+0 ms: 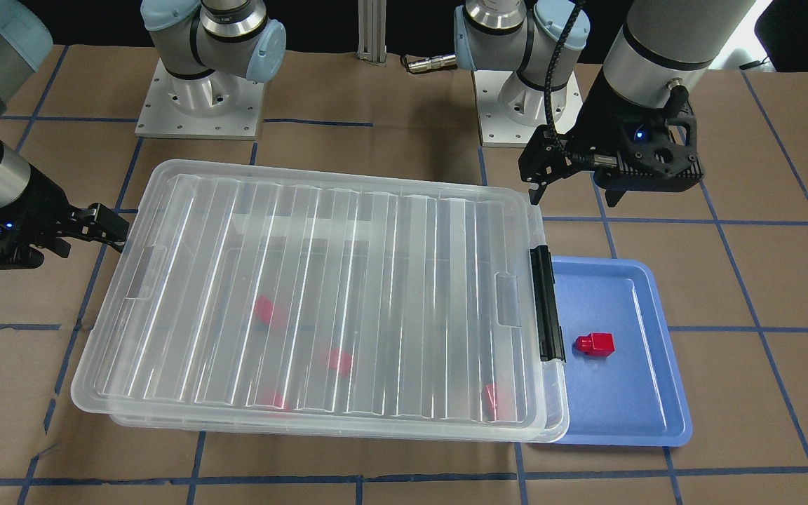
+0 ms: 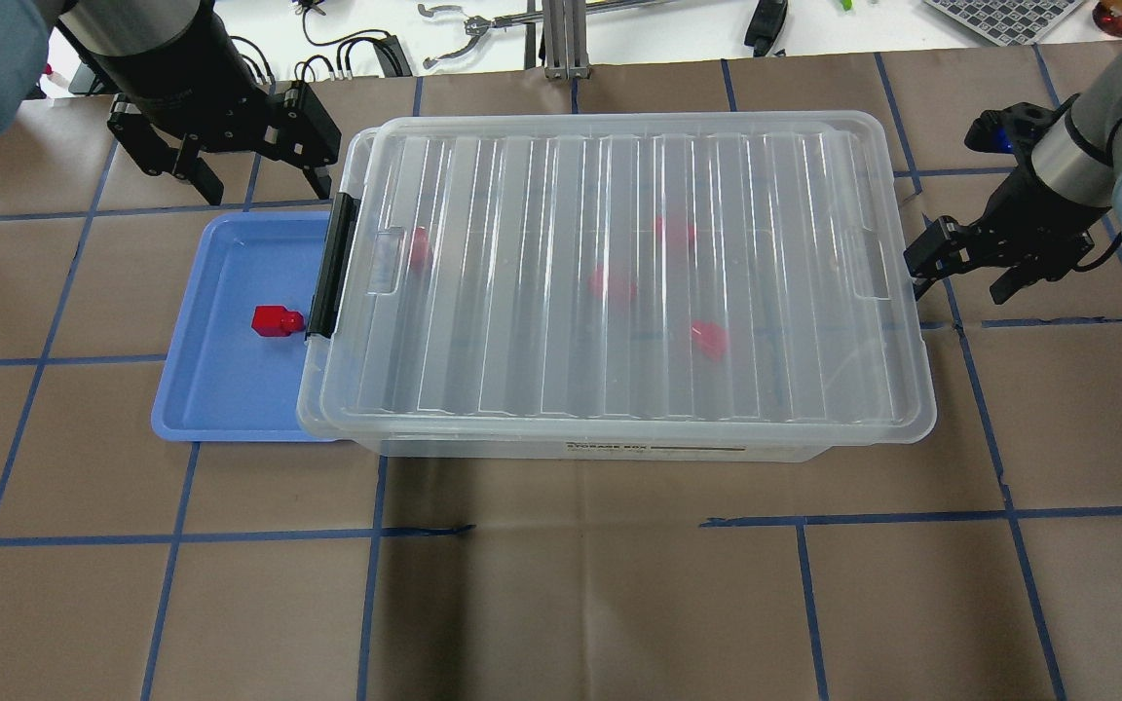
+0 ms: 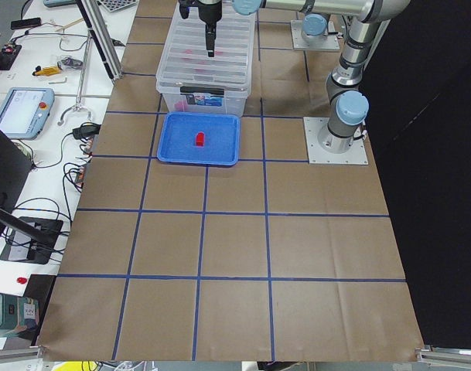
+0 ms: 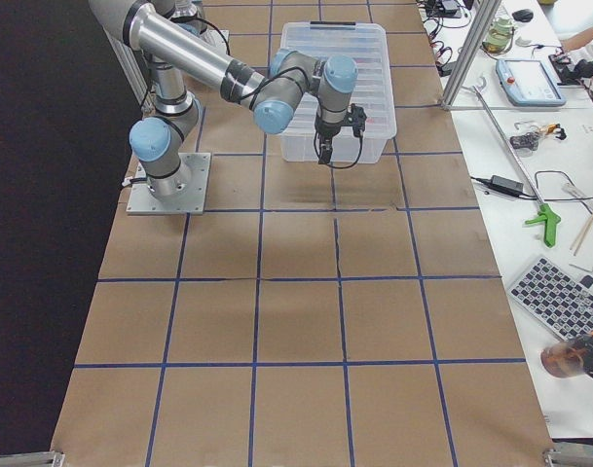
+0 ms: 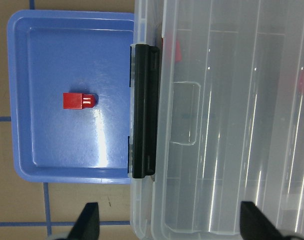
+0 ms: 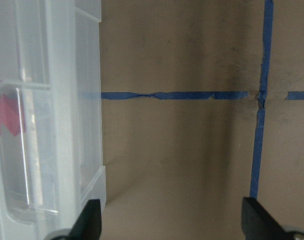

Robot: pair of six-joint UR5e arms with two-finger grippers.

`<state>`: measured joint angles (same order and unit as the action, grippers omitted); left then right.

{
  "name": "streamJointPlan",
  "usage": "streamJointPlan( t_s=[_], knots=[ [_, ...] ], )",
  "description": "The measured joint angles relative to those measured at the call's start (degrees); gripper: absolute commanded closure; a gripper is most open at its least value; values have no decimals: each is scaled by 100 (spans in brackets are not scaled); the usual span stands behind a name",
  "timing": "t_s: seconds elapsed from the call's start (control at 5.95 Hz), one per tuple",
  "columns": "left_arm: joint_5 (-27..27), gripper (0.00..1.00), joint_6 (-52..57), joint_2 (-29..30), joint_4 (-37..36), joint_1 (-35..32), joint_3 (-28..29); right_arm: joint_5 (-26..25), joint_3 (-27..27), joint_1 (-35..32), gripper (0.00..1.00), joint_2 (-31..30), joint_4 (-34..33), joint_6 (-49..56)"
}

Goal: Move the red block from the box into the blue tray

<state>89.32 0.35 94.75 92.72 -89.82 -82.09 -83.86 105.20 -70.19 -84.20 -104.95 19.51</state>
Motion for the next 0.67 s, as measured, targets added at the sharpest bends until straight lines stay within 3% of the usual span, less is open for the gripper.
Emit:
streamJointPlan(
  t_s=[0.34, 0.67],
  knots=[
    [3, 2, 0, 0, -3, 0, 0, -35, -145, -6, 0, -113, -12, -4],
    [2, 2, 0, 0, -8, 0, 0, -58, -861, -206, 0, -163, 419, -172]
  ],
)
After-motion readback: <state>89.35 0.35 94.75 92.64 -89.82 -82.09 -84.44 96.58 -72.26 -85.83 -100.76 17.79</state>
